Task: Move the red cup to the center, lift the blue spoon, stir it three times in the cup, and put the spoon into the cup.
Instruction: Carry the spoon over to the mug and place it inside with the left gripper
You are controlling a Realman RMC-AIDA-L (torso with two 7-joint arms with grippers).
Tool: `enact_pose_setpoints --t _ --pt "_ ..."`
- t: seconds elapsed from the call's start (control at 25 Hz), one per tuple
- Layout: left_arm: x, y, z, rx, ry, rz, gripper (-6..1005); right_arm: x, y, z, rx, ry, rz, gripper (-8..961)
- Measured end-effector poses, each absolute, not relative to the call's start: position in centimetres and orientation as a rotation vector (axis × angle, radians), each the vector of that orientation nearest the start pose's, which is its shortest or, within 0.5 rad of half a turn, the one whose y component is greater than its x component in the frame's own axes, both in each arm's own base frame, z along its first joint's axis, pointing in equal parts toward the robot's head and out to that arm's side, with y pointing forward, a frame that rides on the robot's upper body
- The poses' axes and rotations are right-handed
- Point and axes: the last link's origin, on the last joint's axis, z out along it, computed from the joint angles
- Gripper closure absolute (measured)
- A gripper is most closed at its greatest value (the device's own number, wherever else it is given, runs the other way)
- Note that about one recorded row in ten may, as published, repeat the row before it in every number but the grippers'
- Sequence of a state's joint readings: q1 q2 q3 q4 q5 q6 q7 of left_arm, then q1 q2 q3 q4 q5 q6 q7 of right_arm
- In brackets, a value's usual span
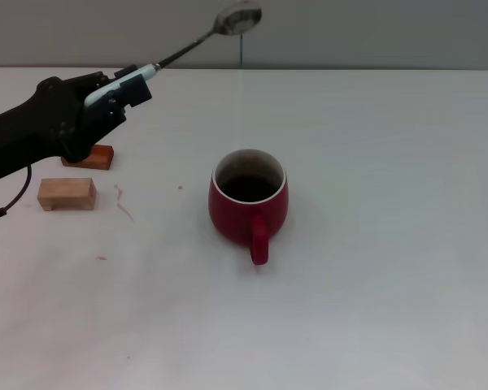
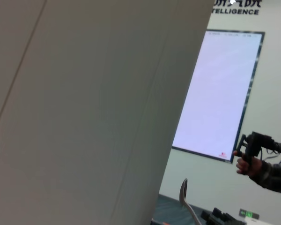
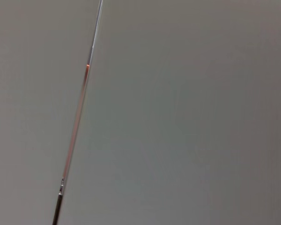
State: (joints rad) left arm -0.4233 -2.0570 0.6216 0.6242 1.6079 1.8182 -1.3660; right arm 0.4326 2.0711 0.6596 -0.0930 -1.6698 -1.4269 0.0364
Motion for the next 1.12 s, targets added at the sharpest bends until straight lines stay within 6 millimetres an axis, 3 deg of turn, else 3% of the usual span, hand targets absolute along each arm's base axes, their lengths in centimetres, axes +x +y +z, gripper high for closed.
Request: enact_pose_setpoints --t 0.2,0.28,0.68,1.12 --pt "-23.4 31.3 5.7 -2.583 -0.456 -1.166 833 38.8 28.8 8.6 -1.112 0.360 0.499 306" --pt "-22.5 32.0 6.2 -2.651 -0.399 -1.020 832 39.1 28.3 8.5 -1.108 0.371 0.496 306" --pt "-21.1 33.1 7.4 -2.757 -0.256 -0.647 828 39.4 27.7 8.3 -1.092 0.392 0.494 304" --pt "-19.6 33.3 8.0 -2.807 -0.087 -0.371 823 39.6 27.4 8.0 -1.092 0.409 0.491 305"
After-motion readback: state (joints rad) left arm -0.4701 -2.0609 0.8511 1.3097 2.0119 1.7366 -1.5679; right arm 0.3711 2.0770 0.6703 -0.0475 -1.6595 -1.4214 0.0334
